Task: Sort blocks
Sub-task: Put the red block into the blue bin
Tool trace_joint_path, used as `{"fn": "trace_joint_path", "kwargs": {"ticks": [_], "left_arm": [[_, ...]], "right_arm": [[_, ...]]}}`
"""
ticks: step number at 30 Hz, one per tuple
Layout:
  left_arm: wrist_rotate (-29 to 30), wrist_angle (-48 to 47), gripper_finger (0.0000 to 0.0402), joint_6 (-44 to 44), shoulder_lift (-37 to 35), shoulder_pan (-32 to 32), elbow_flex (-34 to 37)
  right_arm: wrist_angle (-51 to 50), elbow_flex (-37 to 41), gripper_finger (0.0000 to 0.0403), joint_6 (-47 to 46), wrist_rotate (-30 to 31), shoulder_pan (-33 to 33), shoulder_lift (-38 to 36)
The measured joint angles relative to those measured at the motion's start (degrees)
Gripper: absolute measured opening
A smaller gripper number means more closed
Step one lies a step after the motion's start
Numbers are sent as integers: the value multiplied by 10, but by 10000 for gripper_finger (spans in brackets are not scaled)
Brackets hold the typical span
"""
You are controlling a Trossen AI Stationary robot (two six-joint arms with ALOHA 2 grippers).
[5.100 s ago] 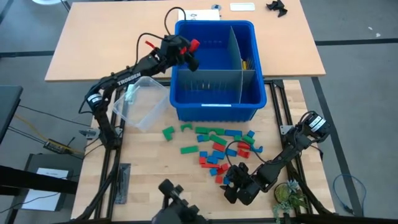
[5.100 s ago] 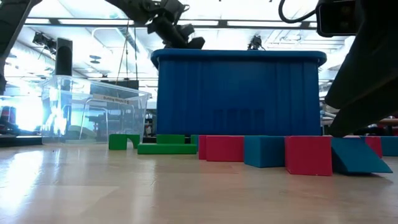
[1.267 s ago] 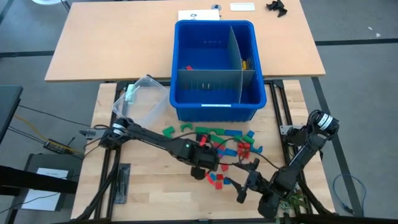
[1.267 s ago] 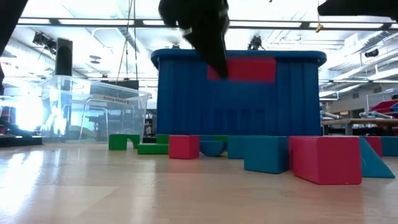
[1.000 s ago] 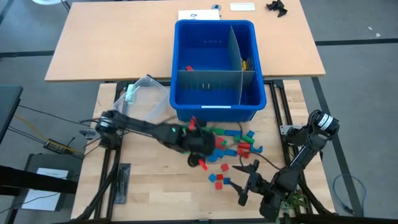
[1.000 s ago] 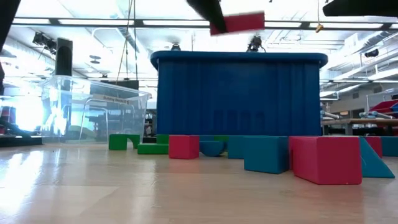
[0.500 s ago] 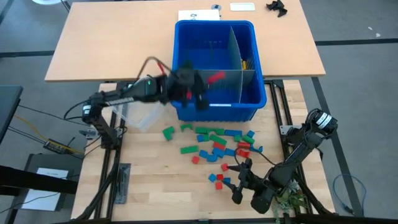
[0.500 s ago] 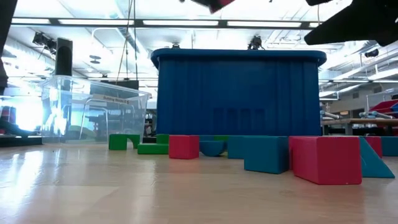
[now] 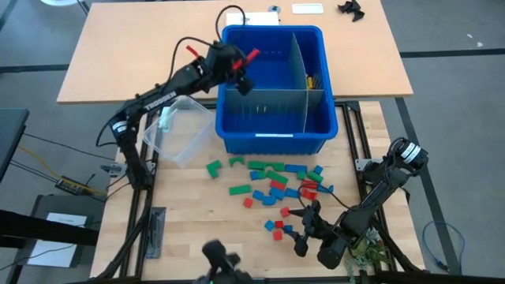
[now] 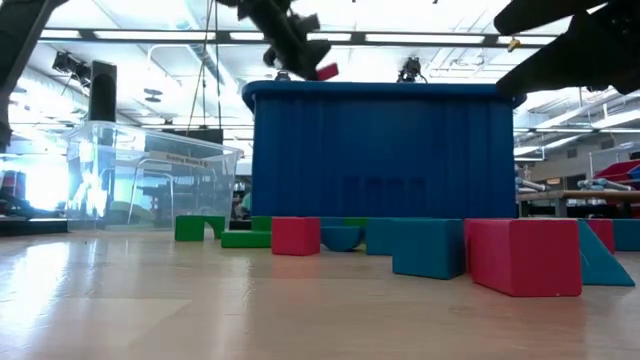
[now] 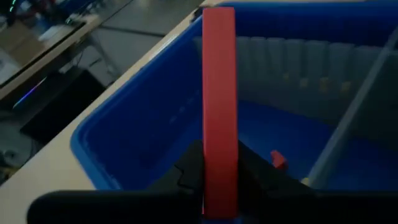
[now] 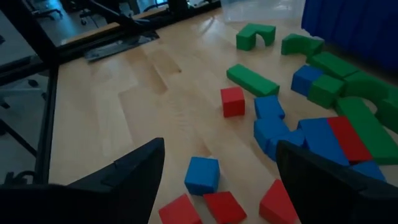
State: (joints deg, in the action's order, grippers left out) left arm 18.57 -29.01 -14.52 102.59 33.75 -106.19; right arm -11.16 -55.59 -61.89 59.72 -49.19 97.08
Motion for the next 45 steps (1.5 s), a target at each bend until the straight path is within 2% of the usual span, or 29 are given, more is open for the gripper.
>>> {"fn": "trace_joint_path", "kwargs": {"ticks": [8, 16, 23, 31, 35, 40, 45], "left_arm": [[0, 5, 128, 4, 14, 26, 0], [-21, -10, 135, 6, 2, 9, 0], [-33, -39, 132, -10, -51, -103, 0], [-39, -213, 130, -32, -66, -283, 0], [-48, -252, 130, 5, -58, -352, 1], [-116, -203, 132, 29, -48, -402, 8], [-121, -214, 162, 64, -33, -421, 10]], "right_arm": [[-1, 0, 307, 0, -4, 4, 0], [-1, 0, 307, 1, -7, 5, 0], [-1, 0, 307, 5, -8, 5, 0], [0, 0, 307, 6, -8, 5, 0], [7, 0, 307, 20, -7, 6, 0], [22, 0, 307, 45, 0, 10, 0], [39, 0, 307, 73, 0, 16, 0]]}}
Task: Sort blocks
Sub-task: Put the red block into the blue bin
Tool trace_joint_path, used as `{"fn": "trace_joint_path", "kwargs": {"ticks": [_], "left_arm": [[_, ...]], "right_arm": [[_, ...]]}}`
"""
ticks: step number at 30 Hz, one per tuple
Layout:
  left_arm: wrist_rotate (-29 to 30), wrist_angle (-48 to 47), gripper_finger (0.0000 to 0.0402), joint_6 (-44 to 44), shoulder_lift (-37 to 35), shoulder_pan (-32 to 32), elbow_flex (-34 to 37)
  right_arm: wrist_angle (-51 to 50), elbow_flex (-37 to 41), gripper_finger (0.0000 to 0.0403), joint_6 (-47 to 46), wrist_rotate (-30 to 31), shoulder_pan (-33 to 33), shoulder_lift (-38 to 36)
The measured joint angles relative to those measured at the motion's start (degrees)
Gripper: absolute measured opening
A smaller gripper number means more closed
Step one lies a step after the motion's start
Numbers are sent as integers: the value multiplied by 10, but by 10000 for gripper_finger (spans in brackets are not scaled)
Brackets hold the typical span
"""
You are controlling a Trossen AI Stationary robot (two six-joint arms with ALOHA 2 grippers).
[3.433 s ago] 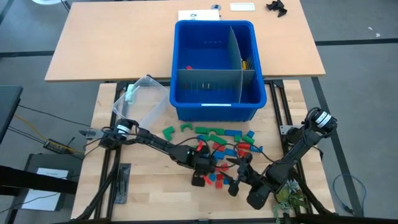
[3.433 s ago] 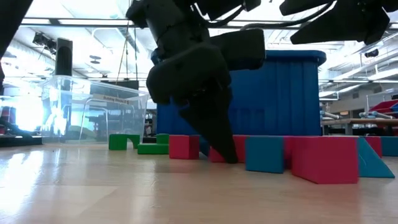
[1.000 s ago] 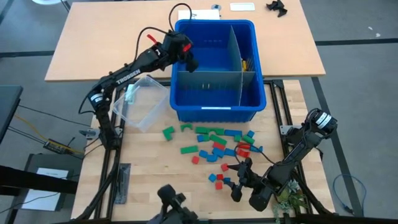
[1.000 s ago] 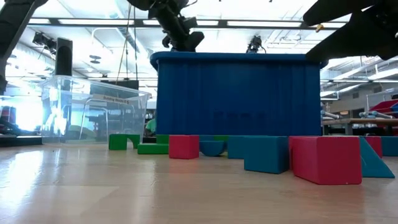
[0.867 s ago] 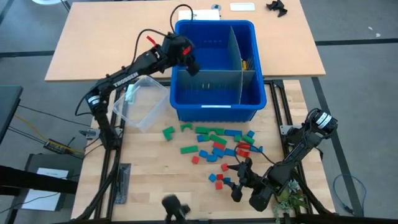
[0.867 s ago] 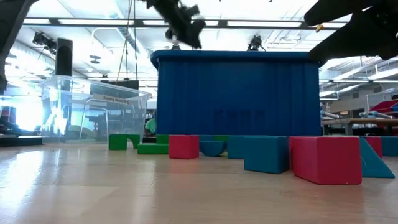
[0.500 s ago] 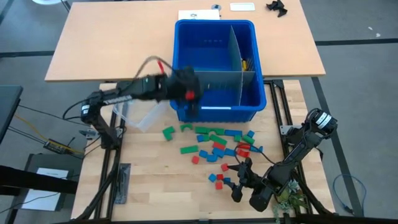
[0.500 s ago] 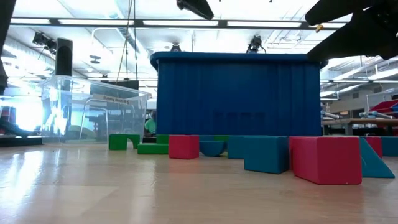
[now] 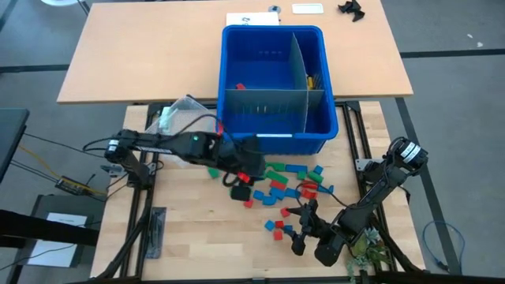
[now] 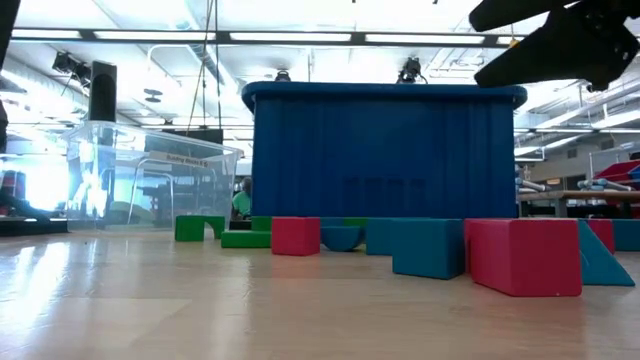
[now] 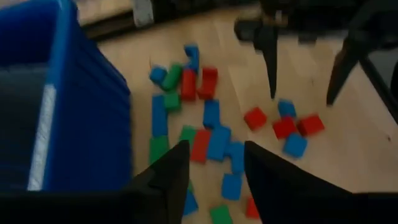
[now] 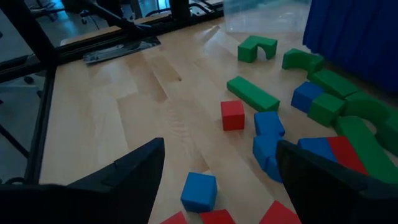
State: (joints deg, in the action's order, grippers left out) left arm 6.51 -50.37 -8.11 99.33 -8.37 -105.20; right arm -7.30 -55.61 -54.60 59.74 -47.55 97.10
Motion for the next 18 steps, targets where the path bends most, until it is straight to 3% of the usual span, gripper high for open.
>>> {"fn": "trace_joint_path", "kwargs": {"ticks": [8, 18], "left_arm": [[-3, -46, 235, 8, 49, -27, 27], [-2, -22, 243, 11, 113, -54, 90]], "right_arm": [[2, 0, 307, 8, -9, 0, 0], [2, 0, 307, 8, -9, 0, 0]]}}
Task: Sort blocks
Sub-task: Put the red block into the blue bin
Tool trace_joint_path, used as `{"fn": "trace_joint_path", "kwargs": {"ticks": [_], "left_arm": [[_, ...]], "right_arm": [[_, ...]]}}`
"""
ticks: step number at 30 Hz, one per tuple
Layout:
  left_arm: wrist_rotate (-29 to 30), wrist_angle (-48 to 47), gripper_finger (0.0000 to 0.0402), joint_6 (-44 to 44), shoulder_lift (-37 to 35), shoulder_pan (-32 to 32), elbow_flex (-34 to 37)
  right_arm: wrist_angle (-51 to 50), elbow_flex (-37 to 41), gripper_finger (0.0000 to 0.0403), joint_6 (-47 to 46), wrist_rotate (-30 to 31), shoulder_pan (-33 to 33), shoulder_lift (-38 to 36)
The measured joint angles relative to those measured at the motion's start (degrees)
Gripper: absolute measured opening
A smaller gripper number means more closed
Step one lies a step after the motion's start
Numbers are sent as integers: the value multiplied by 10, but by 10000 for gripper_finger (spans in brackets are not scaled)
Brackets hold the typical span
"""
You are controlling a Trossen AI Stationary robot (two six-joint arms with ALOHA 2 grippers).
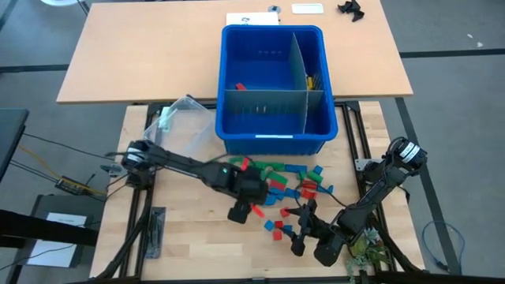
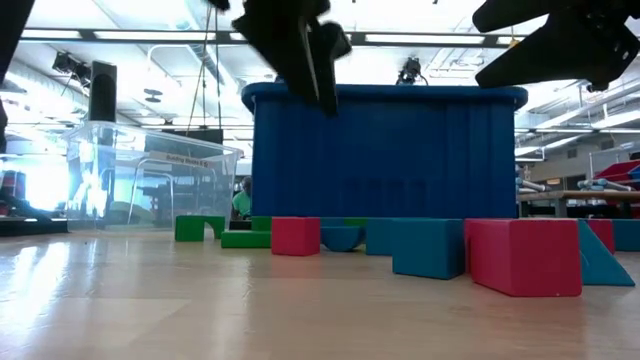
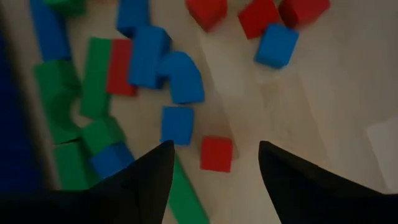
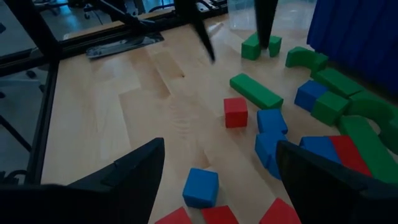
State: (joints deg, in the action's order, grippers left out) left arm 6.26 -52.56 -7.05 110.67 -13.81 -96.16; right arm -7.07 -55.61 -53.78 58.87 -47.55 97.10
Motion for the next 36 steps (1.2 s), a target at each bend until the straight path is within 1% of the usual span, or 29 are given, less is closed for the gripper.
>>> {"fn": "trace_joint_path", "kwargs": {"ticks": [7, 10, 19, 23, 29, 32, 36], "left_arm": [[-2, 26, 243, 0, 55, -6, 27], [6, 24, 243, -1, 75, -6, 35], [20, 29, 241, -2, 114, -4, 38], [21, 34, 219, -2, 119, -4, 38], [32, 35, 140, -2, 120, -4, 37], [32, 31, 140, -2, 120, -4, 35], [37, -18, 140, 4, 120, -6, 2]], "right_arm": [[1, 0, 307, 0, -1, 0, 0], [2, 0, 307, 0, -1, 0, 0], [2, 0, 307, 0, -1, 0, 0], [2, 0, 307, 0, 0, 0, 0], [2, 0, 307, 1, 0, 0, 0], [2, 0, 307, 1, 0, 0, 0], [2, 0, 307, 2, 0, 0, 0]]}}
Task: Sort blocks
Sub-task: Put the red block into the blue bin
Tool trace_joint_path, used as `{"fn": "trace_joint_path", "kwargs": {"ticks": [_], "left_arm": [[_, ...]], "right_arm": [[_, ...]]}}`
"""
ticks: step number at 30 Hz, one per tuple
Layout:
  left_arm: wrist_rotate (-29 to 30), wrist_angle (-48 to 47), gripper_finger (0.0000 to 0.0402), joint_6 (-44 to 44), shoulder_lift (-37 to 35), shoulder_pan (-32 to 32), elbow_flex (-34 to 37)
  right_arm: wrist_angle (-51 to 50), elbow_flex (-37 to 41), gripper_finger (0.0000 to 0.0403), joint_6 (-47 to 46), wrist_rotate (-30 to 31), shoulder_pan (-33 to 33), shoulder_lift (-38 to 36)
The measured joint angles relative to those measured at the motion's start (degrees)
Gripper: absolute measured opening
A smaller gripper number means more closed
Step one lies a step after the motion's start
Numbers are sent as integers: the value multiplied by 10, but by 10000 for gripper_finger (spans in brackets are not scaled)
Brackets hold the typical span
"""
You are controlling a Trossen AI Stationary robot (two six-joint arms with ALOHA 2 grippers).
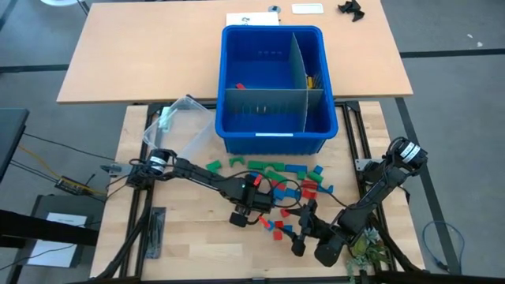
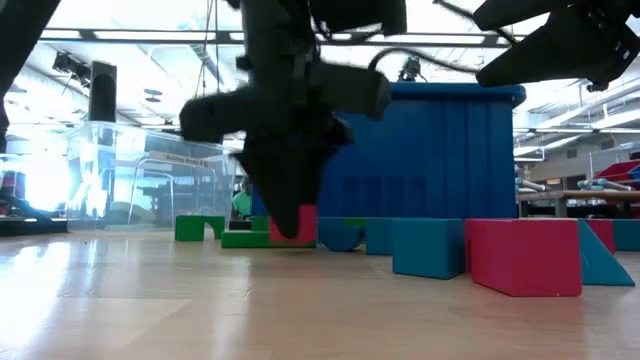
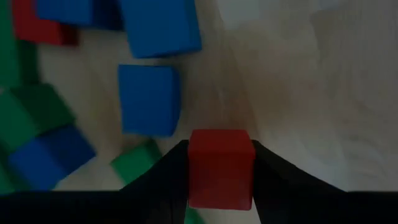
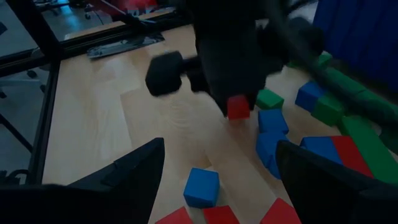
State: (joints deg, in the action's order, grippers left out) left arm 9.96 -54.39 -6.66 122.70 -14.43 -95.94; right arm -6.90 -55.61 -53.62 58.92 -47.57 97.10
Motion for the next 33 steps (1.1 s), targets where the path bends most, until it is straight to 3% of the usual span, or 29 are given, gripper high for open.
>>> {"fn": "trace_joint_path", "kwargs": {"ticks": [4, 14, 23, 33], "left_arm": [[6, -86, 140, 11, -15, -6, -36], [103, -36, 140, 4, -182, 34, -48], [135, 121, 140, -54, -289, 187, -48], [113, 256, 140, -64, -275, 397, -48]], "right_arm": [[0, 0, 307, 0, 0, 0, 0], [-1, 0, 307, -2, -1, -3, 0], [-1, 0, 307, -3, -1, -2, 0], [-1, 0, 307, -5, -9, 0, 0]]}}
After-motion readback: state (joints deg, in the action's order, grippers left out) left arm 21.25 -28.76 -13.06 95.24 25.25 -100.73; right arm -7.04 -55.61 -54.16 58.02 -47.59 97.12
